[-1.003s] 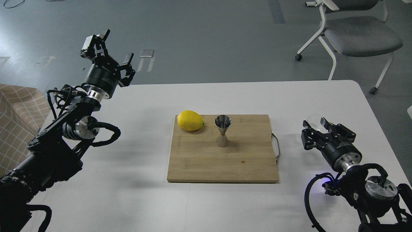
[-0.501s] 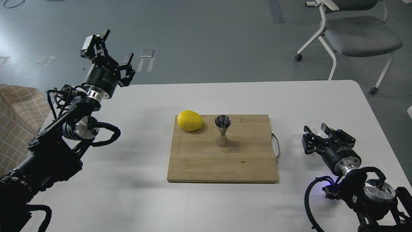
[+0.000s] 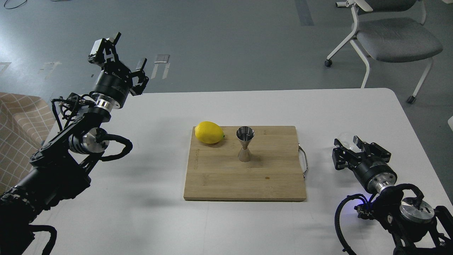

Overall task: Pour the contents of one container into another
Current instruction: 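Lower the glass with the right gripper onto the table beside the board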

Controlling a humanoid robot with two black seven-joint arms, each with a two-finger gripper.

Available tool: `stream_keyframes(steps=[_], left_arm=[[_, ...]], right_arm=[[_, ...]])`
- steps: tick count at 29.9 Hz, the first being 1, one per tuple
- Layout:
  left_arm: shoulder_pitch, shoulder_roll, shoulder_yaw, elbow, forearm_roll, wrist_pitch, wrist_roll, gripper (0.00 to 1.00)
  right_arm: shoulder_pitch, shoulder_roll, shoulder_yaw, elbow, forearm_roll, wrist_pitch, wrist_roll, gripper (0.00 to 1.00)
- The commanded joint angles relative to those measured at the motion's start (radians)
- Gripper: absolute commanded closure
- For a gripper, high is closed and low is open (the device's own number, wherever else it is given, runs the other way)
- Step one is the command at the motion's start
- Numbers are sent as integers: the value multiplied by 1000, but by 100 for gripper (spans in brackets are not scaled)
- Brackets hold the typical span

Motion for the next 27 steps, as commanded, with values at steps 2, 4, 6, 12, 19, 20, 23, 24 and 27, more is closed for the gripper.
stream_keyframes(steps=[2,4,6,12,19,20,23,24,27], left_arm=[[0,0,0,0,0,0,0,2],[0,0,0,0,0,0,0,2],[0,0,0,0,0,0,0,2],[0,0,0,0,0,0,0,2],[0,0,0,0,1,0,0,2],[0,0,0,0,0,0,0,2],[0,0,0,0,0,0,0,2],[0,0,0,0,0,0,0,2],[0,0,0,0,0,0,0,2]], right_arm=[[-2,0,0,0,0,-3,0,38],[-2,0,0,0,0,-5,0,38],[-3,0,0,0,0,-5,-2,38],[-3,0,0,1,0,-6,-2,34],[-17,0,0,18,1,-17,-2,14],[-17,0,0,20,1,-19,-2,11],[-28,0,0,32,1,-19,-2,9],[-31,0,0,35,1,-19,-2,8],[-47,0,1,70,3,-20,-2,8]])
